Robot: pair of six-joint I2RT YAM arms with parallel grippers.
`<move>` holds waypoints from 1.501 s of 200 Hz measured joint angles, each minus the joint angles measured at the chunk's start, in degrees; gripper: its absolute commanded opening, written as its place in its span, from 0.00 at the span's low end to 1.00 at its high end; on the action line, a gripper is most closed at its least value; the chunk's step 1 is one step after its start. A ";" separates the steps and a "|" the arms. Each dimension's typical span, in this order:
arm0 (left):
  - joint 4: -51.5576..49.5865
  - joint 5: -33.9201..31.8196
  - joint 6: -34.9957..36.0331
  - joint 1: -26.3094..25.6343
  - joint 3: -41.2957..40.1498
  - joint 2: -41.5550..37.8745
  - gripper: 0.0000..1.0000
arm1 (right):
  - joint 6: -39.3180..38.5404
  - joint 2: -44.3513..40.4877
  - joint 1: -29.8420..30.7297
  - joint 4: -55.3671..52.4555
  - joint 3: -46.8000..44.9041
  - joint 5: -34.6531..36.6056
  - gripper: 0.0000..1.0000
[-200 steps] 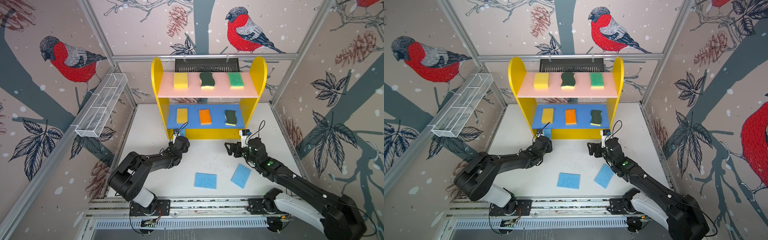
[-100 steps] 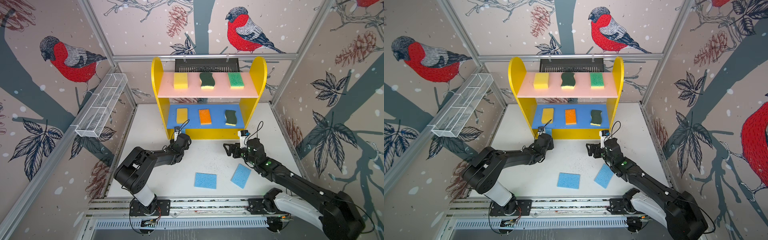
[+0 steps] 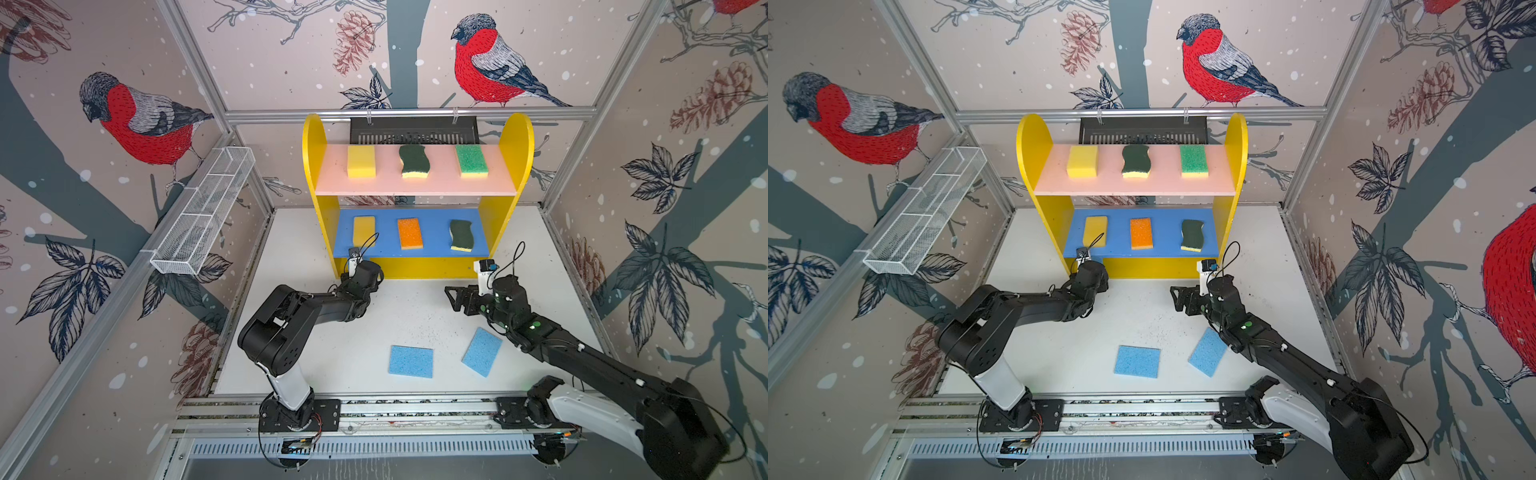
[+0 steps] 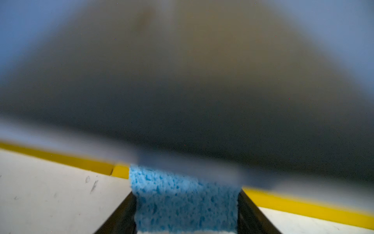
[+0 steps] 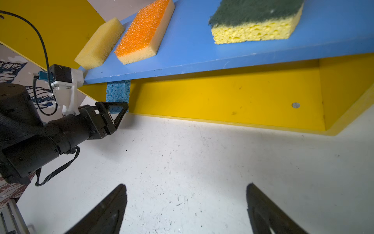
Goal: Arrange cleaning sponges on a shelf
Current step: Place the cleaning sponge on the shelf.
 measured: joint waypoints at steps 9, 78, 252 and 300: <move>0.48 0.02 0.11 0.09 0.00 0.20 0.68 | 0.02 0.00 0.00 0.02 0.00 -0.22 0.92; 2.62 -1.01 0.96 0.48 1.97 2.69 0.69 | 1.09 0.00 0.11 0.00 0.17 -0.63 0.92; 2.54 0.37 0.22 0.70 0.02 1.84 0.71 | 1.29 -1.14 1.53 -0.42 0.63 -0.50 0.91; 2.91 -1.09 -0.35 0.66 1.33 3.45 0.72 | 1.29 -1.14 1.68 -0.42 0.66 -0.37 0.91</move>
